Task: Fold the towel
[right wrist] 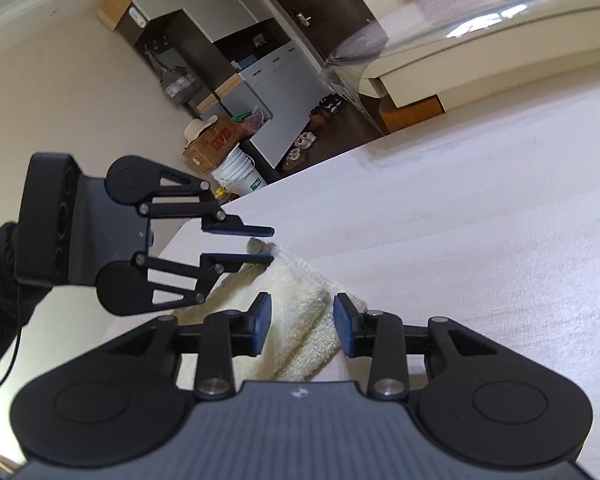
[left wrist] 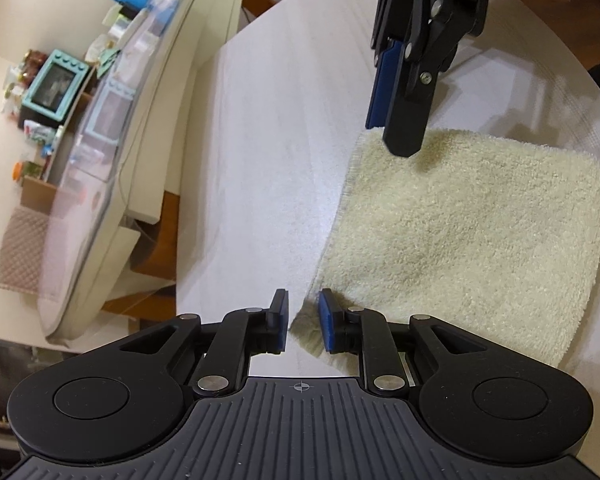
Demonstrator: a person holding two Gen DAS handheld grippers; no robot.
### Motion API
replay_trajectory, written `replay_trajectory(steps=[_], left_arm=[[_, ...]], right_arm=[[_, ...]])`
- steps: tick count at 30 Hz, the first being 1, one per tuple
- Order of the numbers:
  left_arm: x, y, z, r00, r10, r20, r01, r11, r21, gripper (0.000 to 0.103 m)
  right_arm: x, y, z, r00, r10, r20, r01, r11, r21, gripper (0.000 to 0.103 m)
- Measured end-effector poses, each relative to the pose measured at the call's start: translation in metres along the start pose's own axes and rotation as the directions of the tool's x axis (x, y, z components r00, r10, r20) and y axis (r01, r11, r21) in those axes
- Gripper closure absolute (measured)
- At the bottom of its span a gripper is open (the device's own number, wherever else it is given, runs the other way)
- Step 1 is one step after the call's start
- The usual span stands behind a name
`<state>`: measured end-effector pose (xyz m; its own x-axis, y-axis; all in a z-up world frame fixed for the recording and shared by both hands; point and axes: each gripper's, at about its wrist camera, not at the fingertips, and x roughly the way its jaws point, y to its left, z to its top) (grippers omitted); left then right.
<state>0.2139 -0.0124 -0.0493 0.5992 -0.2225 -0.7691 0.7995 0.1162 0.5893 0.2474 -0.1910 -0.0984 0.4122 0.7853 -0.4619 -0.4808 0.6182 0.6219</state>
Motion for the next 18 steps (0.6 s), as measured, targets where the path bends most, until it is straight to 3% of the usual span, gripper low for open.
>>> replay_trajectory(steps=[2, 7, 10, 14, 16, 18], left_arm=[[-0.001, 0.0, 0.0, 1.0, 0.003, 0.003, -0.003, 1.0, -0.003, 0.083], [-0.002, -0.001, -0.001, 1.0, 0.015, 0.011, -0.014, 1.0, -0.02, 0.08], [0.002, 0.002, -0.001, 1.0, 0.013, 0.015, -0.012, 0.999, -0.049, 0.074], [-0.007, 0.01, -0.005, 0.999, 0.022, 0.024, -0.018, 0.992, -0.124, 0.06], [-0.013, 0.014, -0.009, 0.999, 0.025, 0.028, -0.02, 0.986, -0.167, 0.049], [-0.024, 0.019, -0.019, 0.999, 0.029, 0.035, -0.019, 0.965, -0.261, 0.046]], right_arm=[[-0.001, -0.001, 0.0, 1.0, 0.01, 0.016, -0.01, 1.0, 0.023, 0.092], [-0.024, 0.018, -0.003, 0.994, -0.058, 0.092, 0.062, 0.997, -0.045, 0.095], [-0.022, 0.014, -0.006, 0.994, -0.085, 0.073, 0.088, 0.995, -0.038, 0.095], [-0.022, 0.017, -0.009, 0.995, -0.086, 0.055, 0.09, 0.994, -0.064, 0.084], [-0.025, 0.025, -0.01, 0.996, -0.074, 0.057, 0.079, 0.993, -0.086, 0.068], [-0.03, 0.033, -0.013, 0.996, -0.066, 0.06, 0.072, 0.991, -0.113, 0.064]])
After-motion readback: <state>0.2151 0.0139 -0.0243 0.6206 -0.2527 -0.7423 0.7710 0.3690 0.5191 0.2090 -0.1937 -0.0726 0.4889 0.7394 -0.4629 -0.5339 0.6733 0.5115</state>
